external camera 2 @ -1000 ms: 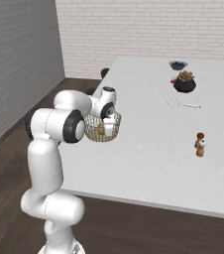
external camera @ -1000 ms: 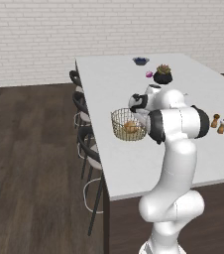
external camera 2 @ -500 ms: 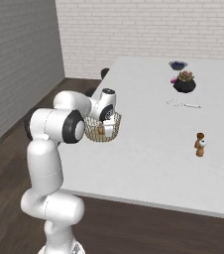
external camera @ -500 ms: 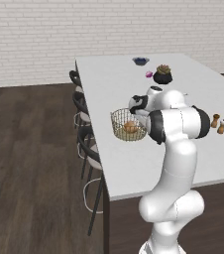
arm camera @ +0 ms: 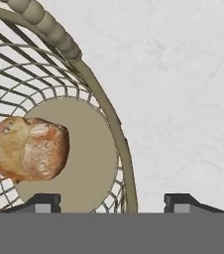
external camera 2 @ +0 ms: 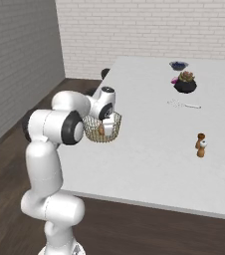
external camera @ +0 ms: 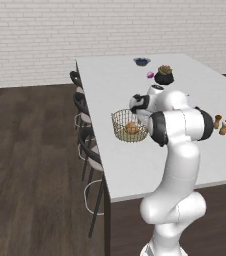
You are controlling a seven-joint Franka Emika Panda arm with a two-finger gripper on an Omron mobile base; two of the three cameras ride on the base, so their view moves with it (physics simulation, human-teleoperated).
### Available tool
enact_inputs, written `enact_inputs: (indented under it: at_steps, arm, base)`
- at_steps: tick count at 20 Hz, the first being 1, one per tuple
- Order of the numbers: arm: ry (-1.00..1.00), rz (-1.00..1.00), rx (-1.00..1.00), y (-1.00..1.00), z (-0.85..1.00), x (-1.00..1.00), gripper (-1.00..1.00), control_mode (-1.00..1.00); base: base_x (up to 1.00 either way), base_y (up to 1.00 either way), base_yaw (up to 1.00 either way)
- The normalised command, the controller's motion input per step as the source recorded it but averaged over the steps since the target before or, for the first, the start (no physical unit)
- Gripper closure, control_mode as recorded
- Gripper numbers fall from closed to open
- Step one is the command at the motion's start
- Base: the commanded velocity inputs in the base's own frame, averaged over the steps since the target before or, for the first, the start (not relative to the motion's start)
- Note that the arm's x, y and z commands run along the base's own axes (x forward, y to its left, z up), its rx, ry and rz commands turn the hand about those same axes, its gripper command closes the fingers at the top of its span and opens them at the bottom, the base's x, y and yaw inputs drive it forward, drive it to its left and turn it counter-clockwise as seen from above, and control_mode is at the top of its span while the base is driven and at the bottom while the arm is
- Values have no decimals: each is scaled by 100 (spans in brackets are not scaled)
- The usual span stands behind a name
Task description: Open the cabinet, pick up the bread from the cabinet and place it in the basket. Then move the basket to the dining counter.
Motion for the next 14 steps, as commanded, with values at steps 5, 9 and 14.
enact_inputs:
  at_steps: [5,9,14]
  arm:
    - [-9,4,-1,0,47,-63,-100,-100]
    - [-14,4,-7,0,61,-95,-100,-100]
    - [-20,27,-18,-4,48,-100,-100,-100]
  base:
    - [0,0,0]
    - [0,0,0]
    - [0,0,0]
